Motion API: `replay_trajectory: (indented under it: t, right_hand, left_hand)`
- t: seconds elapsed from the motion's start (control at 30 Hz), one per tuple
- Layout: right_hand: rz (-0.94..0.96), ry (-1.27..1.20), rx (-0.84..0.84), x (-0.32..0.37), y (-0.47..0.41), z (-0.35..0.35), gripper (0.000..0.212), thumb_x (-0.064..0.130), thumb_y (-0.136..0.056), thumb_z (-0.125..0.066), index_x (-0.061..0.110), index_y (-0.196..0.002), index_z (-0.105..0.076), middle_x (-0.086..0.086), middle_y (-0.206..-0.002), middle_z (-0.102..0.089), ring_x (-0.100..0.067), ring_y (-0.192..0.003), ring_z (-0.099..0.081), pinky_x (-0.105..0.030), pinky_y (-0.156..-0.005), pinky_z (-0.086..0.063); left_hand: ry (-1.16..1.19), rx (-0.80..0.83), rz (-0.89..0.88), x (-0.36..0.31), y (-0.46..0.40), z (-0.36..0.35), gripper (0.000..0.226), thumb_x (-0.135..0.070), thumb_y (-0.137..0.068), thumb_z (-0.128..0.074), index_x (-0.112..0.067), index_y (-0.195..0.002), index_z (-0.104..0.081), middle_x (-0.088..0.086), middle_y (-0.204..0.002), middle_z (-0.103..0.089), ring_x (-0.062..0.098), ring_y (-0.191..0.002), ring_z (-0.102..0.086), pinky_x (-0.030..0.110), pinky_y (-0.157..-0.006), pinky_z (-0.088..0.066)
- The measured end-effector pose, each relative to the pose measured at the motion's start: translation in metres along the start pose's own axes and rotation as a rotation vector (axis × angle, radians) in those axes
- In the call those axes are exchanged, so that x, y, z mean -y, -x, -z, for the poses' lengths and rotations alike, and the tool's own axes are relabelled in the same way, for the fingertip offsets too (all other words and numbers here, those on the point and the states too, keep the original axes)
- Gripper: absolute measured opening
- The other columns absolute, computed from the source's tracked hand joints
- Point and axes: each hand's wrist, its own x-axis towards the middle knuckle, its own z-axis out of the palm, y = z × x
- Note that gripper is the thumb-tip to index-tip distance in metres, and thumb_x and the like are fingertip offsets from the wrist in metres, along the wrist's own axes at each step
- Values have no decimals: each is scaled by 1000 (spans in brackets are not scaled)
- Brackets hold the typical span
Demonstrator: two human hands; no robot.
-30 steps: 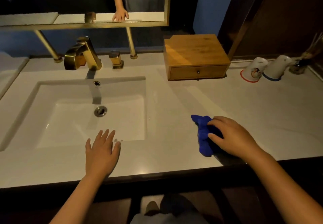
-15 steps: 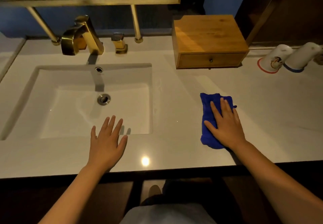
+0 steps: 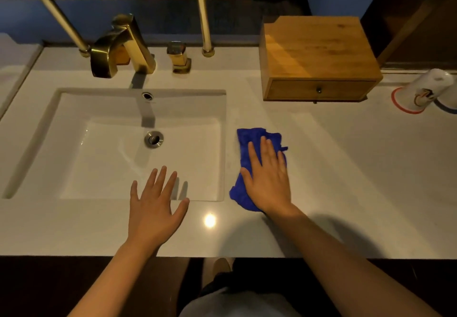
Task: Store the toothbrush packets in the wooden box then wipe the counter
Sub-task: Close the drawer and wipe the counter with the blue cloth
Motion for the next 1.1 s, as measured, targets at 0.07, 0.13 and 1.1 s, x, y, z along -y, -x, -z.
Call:
replay_trajectory:
  t: [0.07, 0.13, 1.1]
  right_hand:
    - [62, -2, 5, 24, -10, -5, 60, 39, -95, -30, 15, -146, -10, -12, -156, -15, -27, -144, -9, -43, -116, -6]
    - [126, 6, 19, 45, -18, -10, 58, 39, -95, -30, 14, -146, -13, -12, -155, -17, -28, -143, -12, -43, -116, -8]
    - [-252, -2, -78, -36, -33, 6, 66, 55, -89, -31, 27, -146, -10, -18, -156, -9, -35, -143, -5, -51, -114, -8]
  left_hand:
    - [8, 2, 0, 0, -2, 0, 75, -68, -83, -11, -30, -148, -21, -4, -158, -11, 12, -145, -1, 47, -117, 4]
    - [12, 1, 3, 1, -3, -1, 75, -68, -83, -13, -29, -147, -22, -3, -158, -14, 14, -146, -6, 48, -117, 2]
    - [29, 3, 14, 3, -1, -2, 75, -68, -83, -12, -30, -147, -21, -4, -158, -16, 12, -147, -9, 47, -118, 2]
